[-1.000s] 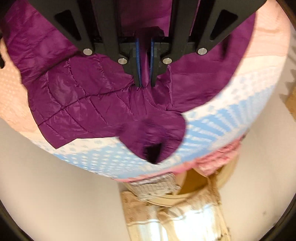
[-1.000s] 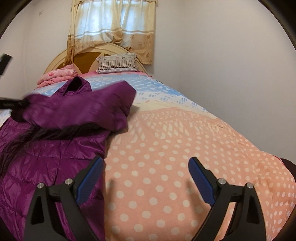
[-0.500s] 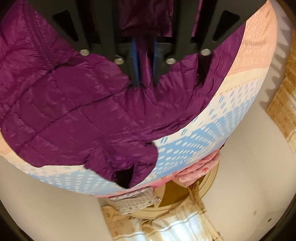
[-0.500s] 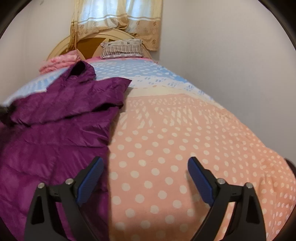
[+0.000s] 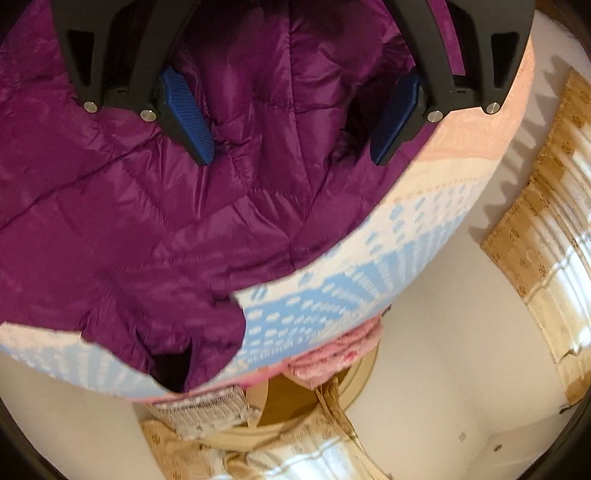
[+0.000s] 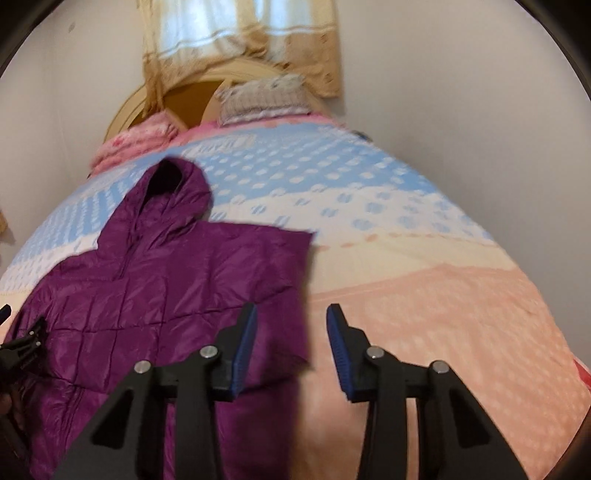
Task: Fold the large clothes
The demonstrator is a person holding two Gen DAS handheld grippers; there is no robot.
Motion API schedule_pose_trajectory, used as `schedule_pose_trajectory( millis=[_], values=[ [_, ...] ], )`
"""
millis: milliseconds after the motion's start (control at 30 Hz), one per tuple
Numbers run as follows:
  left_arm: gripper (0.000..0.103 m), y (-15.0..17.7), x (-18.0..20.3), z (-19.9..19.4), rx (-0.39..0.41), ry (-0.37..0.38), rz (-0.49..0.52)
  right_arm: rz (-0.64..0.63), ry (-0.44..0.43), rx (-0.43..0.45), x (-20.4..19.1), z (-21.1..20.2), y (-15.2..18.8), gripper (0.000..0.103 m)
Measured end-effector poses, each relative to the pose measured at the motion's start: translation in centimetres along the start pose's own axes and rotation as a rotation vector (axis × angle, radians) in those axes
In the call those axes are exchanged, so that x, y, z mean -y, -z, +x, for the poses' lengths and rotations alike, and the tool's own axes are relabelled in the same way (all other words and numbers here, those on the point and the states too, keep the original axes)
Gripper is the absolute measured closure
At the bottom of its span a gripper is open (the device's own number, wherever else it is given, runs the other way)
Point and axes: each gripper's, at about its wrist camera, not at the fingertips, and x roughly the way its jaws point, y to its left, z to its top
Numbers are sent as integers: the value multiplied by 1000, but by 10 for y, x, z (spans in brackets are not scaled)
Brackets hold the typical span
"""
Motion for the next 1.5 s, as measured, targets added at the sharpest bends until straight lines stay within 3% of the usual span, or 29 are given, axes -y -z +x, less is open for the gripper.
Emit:
schedule_pose_trajectory(
  millis=[133, 500, 733, 833, 900, 1000, 1133, 1267, 1333, 1500],
  values=[
    [15, 3, 2, 9, -10, 5, -3, -33, 0, -97, -13, 35, 21, 62],
    [9, 6, -10, 21, -28, 64, -48, -9, 41, -93, -14, 23, 40, 61],
    [8, 3, -6, 20, -24, 37, -25, -60, 94, -107, -24, 31, 37, 60],
    [8, 0, -26, 2, 2, 54, -113, -17, 32, -112, -14, 25, 32, 59],
    [8, -6, -43, -15, 40, 82, -175, 57, -9, -72, 1, 10, 26, 52],
    [8, -22, -46, -26, 90, 108, -205, 84, 1, 35, 7, -12, 7, 50],
    [8, -42, -20, -2, 42, 101, -155, 82, -8, 56, -2, -2, -22, 50],
    [8, -37, 3, 42, -67, 63, -107, 15, -6, -23, -21, 45, -31, 50],
    [7, -30, 7, 57, -108, 85, -111, -23, 10, -92, -27, 69, -22, 50],
    [6, -28, 10, 54, -90, 77, -104, -15, -8, -116, -20, 79, -7, 50]
  ],
)
